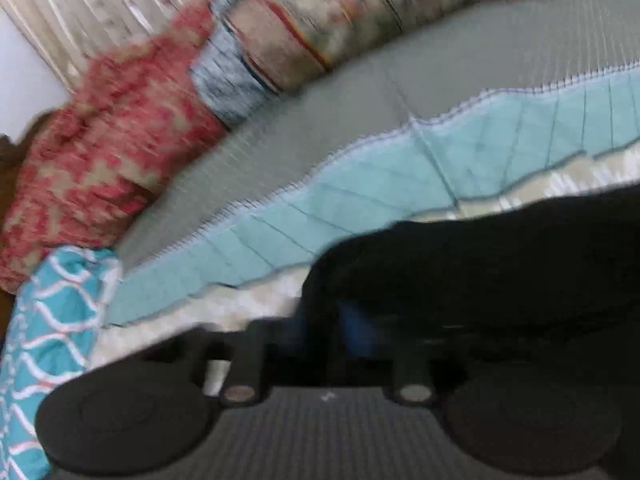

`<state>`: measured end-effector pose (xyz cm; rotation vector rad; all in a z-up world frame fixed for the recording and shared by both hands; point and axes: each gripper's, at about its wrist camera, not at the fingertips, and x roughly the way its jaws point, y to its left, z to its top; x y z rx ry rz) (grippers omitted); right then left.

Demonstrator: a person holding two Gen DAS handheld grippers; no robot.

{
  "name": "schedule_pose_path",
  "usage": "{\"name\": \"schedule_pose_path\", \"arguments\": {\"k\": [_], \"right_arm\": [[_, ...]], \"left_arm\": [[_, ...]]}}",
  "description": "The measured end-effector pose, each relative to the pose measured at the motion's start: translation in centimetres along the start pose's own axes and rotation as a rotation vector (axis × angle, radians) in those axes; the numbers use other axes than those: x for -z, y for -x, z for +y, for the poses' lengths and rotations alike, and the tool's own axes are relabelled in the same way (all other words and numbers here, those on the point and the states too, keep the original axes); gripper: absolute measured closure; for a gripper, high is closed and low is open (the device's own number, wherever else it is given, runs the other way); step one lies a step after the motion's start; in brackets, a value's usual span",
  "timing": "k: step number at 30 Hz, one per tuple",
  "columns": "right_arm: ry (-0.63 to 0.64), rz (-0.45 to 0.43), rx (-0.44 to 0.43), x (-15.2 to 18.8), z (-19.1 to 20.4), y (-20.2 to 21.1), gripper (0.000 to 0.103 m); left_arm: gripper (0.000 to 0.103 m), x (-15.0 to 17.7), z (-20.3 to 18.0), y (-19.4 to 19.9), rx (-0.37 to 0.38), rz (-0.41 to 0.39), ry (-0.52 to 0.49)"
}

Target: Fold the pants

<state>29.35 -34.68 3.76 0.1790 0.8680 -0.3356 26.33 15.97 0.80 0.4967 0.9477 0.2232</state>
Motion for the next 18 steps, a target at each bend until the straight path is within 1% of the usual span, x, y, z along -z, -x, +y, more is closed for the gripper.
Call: {"name": "schedule_pose_path", "arguments": {"k": [1,2,3,4,5,6,7,8,9,10,11,13,14,16,18], "right_arm": [[-0.040,-0.057,-0.009,-0.7,-0.4,0.7,0.091],[-0.095,-0.137,-0.024,-1.6,-1.0,1.7,0.092],[-0.161,-0.207,-0.041,-2.5,-1.8,2.6,0.092],[-0.235,-0.264,-0.056,-3.4,-2.6,3.2,0.092],[-0.294,-0.303,-0.068,-4.1,-3.2,3.6,0.091],[-0.335,-0.319,-0.069,-4.7,-3.6,3.5,0.090],[-0.345,-0.304,-0.059,-5.2,-3.4,3.0,0.083],[-0.339,-0.263,-0.034,-5.6,-3.1,2.3,0.072],[-0.322,-0.221,-0.005,-5.6,-2.8,1.8,0.064],[-0.306,-0.211,0.014,-5.3,-2.7,1.8,0.055],[-0.294,-0.230,0.008,-4.6,-2.8,2.2,0.055],[-0.259,-0.250,-0.028,-2.9,-3.5,3.1,0.055],[-0.248,-0.250,-0.042,-2.0,-4.2,3.6,0.055],[-0.243,-0.263,-0.078,0.1,-6.0,5.2,0.055],[-0.254,-0.277,-0.110,2.4,-8.4,7.5,0.055]], "left_arm": [[0.094,-0.1,-0.2,0.0,-0.019,-0.016,0.005],[0.095,-0.5,0.0,0.3,-0.038,-0.044,0.019],[0.096,-0.9,0.6,0.7,-0.046,-0.066,0.060],[0.096,-1.5,1.6,0.9,-0.051,-0.080,0.126],[0.095,-2.0,2.8,1.0,-0.038,-0.079,0.213],[0.088,-2.4,4.2,0.8,-0.025,-0.063,0.314],[0.085,-2.6,4.9,0.5,-0.023,-0.039,0.366],[0.074,-2.8,5.3,0.1,-0.026,-0.007,0.390],[0.066,-2.7,5.2,0.0,-0.033,0.010,0.382],[0.063,-2.5,5.1,0.3,-0.045,0.009,0.363],[0.055,-2.1,5.1,0.8,-0.052,-0.005,0.343],[0.046,-0.6,5.5,2.8,-0.025,-0.038,0.330],[0.045,0.5,6.0,4.0,-0.003,-0.056,0.339],[0.039,3.2,7.6,6.7,0.042,-0.085,0.364],[0.022,6.7,9.5,9.9,0.078,-0.102,0.419]]}}
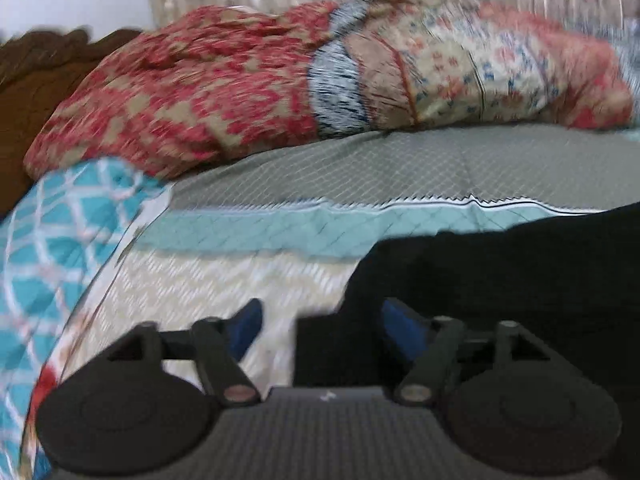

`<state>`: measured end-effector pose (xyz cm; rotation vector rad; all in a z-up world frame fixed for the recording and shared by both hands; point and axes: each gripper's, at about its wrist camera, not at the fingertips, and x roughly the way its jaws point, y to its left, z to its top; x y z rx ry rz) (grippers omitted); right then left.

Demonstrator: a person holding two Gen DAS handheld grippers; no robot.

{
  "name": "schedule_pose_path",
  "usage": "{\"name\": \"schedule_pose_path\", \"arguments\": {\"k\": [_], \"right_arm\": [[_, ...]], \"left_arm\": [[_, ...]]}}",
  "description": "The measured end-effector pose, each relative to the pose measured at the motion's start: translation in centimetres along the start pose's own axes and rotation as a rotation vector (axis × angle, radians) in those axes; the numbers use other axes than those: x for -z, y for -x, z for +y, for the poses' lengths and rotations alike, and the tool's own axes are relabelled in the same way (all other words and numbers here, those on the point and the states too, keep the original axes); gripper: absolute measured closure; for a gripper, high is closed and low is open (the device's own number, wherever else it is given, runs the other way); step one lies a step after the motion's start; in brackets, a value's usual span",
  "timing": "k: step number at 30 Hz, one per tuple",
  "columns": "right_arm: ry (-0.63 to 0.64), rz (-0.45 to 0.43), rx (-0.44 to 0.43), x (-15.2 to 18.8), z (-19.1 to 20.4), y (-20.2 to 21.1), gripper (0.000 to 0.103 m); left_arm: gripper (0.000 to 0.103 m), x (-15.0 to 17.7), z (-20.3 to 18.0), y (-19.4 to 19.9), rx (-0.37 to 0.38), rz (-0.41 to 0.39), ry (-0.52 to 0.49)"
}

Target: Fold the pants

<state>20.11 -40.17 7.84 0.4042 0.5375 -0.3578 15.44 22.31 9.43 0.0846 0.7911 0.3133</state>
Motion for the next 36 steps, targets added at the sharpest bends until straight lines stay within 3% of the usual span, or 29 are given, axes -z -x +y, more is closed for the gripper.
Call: {"name": "schedule_pose_path", "arguments": {"k": [2,5,9,14,16,19,20,21,22,23,24,26,29,31,33,36], "right_arm": [[-0.032,-0.019,-0.017,1.3,-2.8,3.3,0.054],[-0.113,-0.020,-0.039,4.2,-7.9,8.1,0.050],[-0.224,-0.002,-0.037,8.5,-13.3,13.0,0.046],[-0.323,0.056,-0.073,11.4,-15.3,13.7,0.044],[-0.336,0.065,-0.103,11.5,-15.0,12.7,0.044],[-0.312,0.089,-0.123,11.1,-13.3,10.4,0.044],[-0.290,0.115,-0.123,10.9,-13.1,9.5,0.047],[-0.274,0.137,-0.104,11.0,-12.6,8.5,0.052],[-0.255,0.143,-0.071,11.0,-11.7,7.9,0.076],[-0.231,0.158,-0.052,10.6,-11.2,7.4,0.092],[-0.239,0.159,-0.033,10.0,-10.7,7.4,0.092],[-0.256,0.081,-0.041,8.4,-10.7,9.1,0.093],[-0.294,-0.092,-0.064,5.5,-11.5,13.6,0.093],[-0.297,-0.161,-0.052,4.2,-12.4,16.1,0.093],[-0.280,-0.185,-0.031,3.8,-13.4,17.3,0.093],[-0.262,-0.143,0.016,5.4,-15.1,17.1,0.093]], "left_arm": [[0.019,2.2,2.8,3.0,0.054,0.019,0.065],[0.014,6.2,5.6,6.2,0.167,0.109,0.176],[0.008,11.1,8.1,8.1,0.324,0.231,0.379],[0.005,15.5,8.2,7.8,0.499,0.325,0.637],[0.005,16.1,6.9,7.1,0.535,0.332,0.671],[0.006,15.8,5.0,6.1,0.514,0.328,0.688],[0.013,15.7,4.5,6.0,0.501,0.321,0.689],[0.037,15.4,4.0,5.5,0.473,0.325,0.684],[0.056,15.3,3.6,5.3,0.440,0.337,0.680],[0.081,15.0,3.5,4.9,0.410,0.356,0.678],[0.087,14.8,3.7,4.9,0.412,0.373,0.696],[0.089,14.2,4.9,6.3,0.450,0.349,0.735],[0.090,12.9,6.7,10.9,0.434,0.255,0.707],[0.090,12.7,8.1,12.8,0.457,0.254,0.702],[0.090,13.2,8.6,13.9,0.466,0.257,0.684],[0.088,15.0,8.0,13.4,0.422,0.293,0.629]]}}
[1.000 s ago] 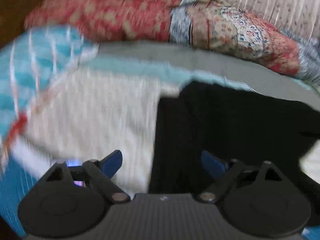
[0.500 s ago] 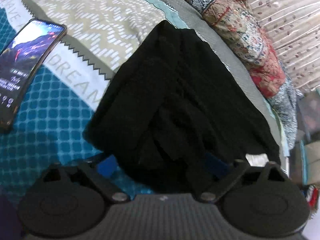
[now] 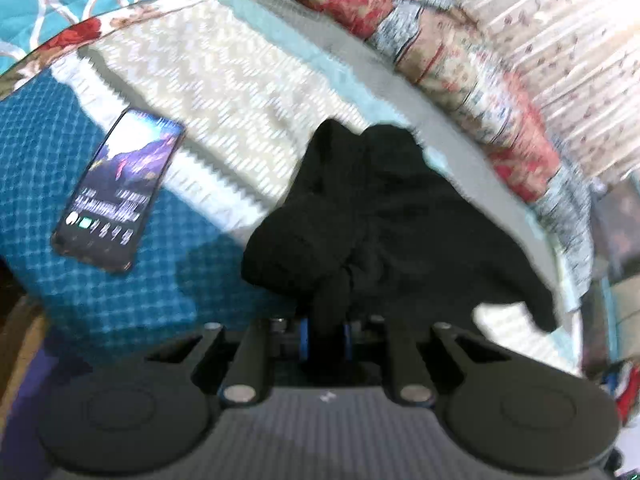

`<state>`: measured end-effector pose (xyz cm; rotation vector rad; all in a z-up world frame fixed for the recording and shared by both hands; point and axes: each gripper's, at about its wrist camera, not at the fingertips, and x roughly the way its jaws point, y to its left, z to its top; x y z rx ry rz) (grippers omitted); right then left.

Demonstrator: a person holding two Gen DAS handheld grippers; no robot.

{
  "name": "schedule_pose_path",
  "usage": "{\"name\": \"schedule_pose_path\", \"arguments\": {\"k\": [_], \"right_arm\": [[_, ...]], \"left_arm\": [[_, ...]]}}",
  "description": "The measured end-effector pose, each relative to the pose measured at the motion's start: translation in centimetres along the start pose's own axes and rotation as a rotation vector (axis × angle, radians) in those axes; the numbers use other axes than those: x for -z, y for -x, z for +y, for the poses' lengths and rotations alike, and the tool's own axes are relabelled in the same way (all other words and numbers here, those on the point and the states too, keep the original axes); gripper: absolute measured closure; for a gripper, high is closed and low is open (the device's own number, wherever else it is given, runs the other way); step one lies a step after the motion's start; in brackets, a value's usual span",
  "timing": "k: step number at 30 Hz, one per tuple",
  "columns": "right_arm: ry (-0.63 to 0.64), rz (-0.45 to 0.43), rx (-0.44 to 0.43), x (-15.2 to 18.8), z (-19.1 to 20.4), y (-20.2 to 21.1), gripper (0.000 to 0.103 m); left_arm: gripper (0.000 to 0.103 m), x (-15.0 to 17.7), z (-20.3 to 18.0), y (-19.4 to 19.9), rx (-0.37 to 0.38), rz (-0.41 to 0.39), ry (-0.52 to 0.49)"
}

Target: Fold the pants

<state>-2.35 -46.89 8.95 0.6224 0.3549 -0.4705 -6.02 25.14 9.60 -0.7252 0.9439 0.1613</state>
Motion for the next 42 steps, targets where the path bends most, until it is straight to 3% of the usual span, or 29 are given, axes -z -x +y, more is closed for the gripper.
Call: {"name": "schedule_pose_path", "arguments": {"k": [1,4,5,6,7,9,12,14,16,18,21,26,28,34,37,39,40,42], "right_arm": [[0.000,0.031,0.022,1.0,-0.9,-0.2,0.093],[0.003,0.144,0.133,3.8,-2.7,-1.6,0.082],[-0.003,0.170,0.190,4.5,-3.4,-2.0,0.067],[-0.028,0.169,0.233,4.8,-4.3,-1.6,0.060],[-0.080,0.145,0.258,4.8,-5.3,-0.9,0.055],[-0.159,0.117,0.249,4.1,-6.5,0.3,0.055],[-0.048,0.029,0.268,2.2,-3.5,1.2,0.058],[0.049,-0.050,0.228,0.4,-0.5,1.4,0.057],[0.090,-0.067,0.139,-0.8,2.7,0.8,0.056],[0.121,-0.011,0.042,-1.8,5.9,-1.3,0.056],[0.146,0.125,-0.070,-2.7,11.1,-6.0,0.056],[0.208,0.302,-0.114,-1.8,20.0,-16.0,0.056],[0.222,0.353,-0.096,-1.3,23.1,-20.7,0.056],[0.219,0.414,0.056,1.7,28.6,-31.0,0.055],[0.181,0.420,0.128,2.8,29.8,-35.0,0.048],[0.141,0.440,0.172,3.3,29.8,-37.3,0.035],[0.141,0.444,0.189,3.9,29.7,-38.1,0.031],[0.227,0.407,0.232,4.9,31.1,-38.4,0.037]], "left_arm": [[0.087,0.6,0.3,-0.6,-0.020,0.020,-0.002],[0.069,2.8,0.9,-3.1,-0.138,0.089,-0.047],[0.061,3.3,1.0,-3.3,-0.158,0.092,-0.069],[0.059,3.6,1.4,-2.9,-0.156,0.085,-0.083],[0.058,3.6,1.5,-2.3,-0.146,0.073,-0.092],[0.058,3.0,1.7,-0.2,-0.118,0.025,-0.102],[0.051,0.4,0.1,2.6,-0.184,-0.131,-0.186],[0.047,-2.2,-1.8,2.8,-0.242,-0.222,-0.284],[0.043,-5.0,-4.4,1.4,-0.296,-0.298,-0.429],[0.029,-6.9,-7.2,-1.1,-0.334,-0.333,-0.559],[0.012,-9.4,-10.8,-6.7,-0.321,-0.329,-0.733],[0.012,-10.3,-14.2,-16.2,-0.373,-0.254,-0.949],[0.014,-10.7,-14.5,-19.2,-0.381,-0.234,-0.981],[0.041,-11.2,-13.9,-23.1,-0.395,-0.187,-1.036],[0.061,-10.6,-14.0,-23.8,-0.406,-0.191,-1.063],[0.087,-10.3,-14.1,-24.2,-0.436,-0.195,-1.083],[0.090,-10.1,-14.2,-24.6,-0.451,-0.187,-1.084],[0.095,-9.8,-14.2,-24.7,-0.465,-0.205,-1.077]]}}
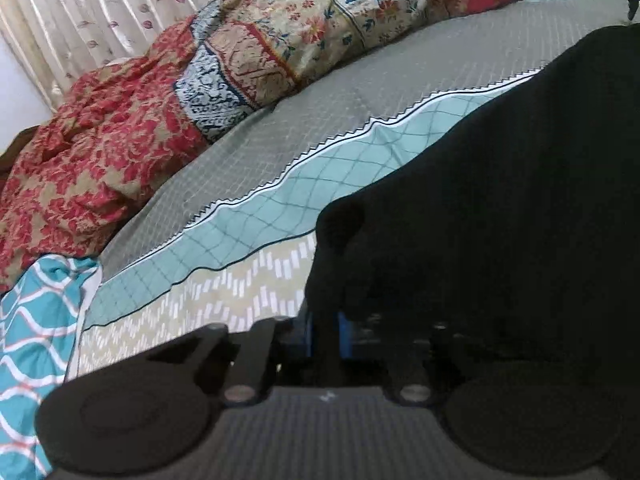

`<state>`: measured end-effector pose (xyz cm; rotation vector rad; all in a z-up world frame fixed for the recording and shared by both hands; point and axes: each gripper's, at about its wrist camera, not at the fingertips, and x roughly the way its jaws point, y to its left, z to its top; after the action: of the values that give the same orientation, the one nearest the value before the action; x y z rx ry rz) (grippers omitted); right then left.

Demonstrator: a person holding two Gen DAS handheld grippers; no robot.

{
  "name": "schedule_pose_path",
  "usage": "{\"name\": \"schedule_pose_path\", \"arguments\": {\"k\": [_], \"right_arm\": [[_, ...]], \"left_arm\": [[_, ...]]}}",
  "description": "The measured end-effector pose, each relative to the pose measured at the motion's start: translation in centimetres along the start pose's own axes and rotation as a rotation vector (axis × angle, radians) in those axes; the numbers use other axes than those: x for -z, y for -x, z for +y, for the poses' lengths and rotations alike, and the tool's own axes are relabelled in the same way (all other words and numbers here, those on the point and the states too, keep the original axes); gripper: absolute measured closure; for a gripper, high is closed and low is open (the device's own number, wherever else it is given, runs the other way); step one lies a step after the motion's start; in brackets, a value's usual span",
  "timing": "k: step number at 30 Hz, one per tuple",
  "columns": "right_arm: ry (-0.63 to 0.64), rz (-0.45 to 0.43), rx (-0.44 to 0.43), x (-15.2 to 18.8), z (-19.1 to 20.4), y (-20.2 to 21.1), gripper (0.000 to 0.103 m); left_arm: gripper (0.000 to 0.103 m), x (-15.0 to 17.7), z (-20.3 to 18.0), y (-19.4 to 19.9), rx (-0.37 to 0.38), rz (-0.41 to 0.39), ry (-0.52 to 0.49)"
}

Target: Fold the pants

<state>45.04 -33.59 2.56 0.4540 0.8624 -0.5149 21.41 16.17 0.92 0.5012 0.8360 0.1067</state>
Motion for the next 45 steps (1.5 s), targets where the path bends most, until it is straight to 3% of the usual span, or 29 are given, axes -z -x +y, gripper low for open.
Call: {"name": "schedule_pose_path", "arguments": {"k": [1,2,5,12,17,25,28,32,35,36,37,38,39,42,45], "right_arm": [[0.049,-0.013,0.041,0.4,0.6,0.3,0.067],[0.064,-0.006,0.015,0.6,0.6,0.5,0.092],[0.032,-0.007,-0.031,0.6,-1.4,2.3,0.098],[-0.116,-0.122,-0.240,0.0,-9.9,13.0,0.098],[-0.167,-0.176,-0.337,2.4,-18.2,21.3,0.100],[-0.247,-0.220,-0.342,12.0,-31.8,29.2,0.100],[-0.296,-0.206,-0.317,16.2,-35.6,29.4,0.100],[-0.420,-0.142,-0.260,20.5,-40.0,26.9,0.100],[-0.489,-0.071,-0.187,22.8,-41.2,24.2,0.100],[-0.515,-0.093,-0.175,23.3,-41.4,24.2,0.098],[-0.546,-0.104,-0.162,23.5,-41.6,24.4,0.083],[-0.578,-0.113,-0.143,23.6,-41.7,24.7,0.058],[-0.598,-0.140,-0.107,23.7,-41.6,25.3,0.053],[-0.492,-0.241,-0.090,23.2,-40.6,27.3,0.054],[-0.344,-0.327,-0.139,22.9,-37.8,29.2,0.054]], "left_arm": [[0.095,0.0,-0.1,0.1,-0.007,-0.006,0.008],[0.096,0.0,-0.1,0.3,-0.017,-0.012,0.019],[0.096,-0.2,0.7,1.6,-0.041,-0.044,0.079],[0.096,0.5,3.4,8.9,-0.102,-0.146,0.178],[0.096,2.7,4.8,14.6,-0.102,-0.183,0.249],[0.096,9.5,3.8,24.6,-0.096,-0.263,0.257],[0.096,12.5,2.9,26.9,-0.066,-0.241,0.283],[0.095,16.5,0.4,27.0,-0.013,-0.147,0.272],[0.090,18.8,-2.2,25.9,-0.009,-0.065,0.214],[0.086,19.4,-2.9,25.8,-0.032,-0.056,0.178],[0.082,19.9,-3.5,26.1,-0.052,-0.057,0.155],[0.074,20.2,-3.4,26.6,-0.061,-0.060,0.153],[0.065,20.5,-3.2,27.2,-0.052,-0.061,0.174],[0.051,21.5,-0.6,29.2,0.008,-0.079,0.303],[0.036,22.6,3.1,29.9,0.118,-0.047,0.547]]}}
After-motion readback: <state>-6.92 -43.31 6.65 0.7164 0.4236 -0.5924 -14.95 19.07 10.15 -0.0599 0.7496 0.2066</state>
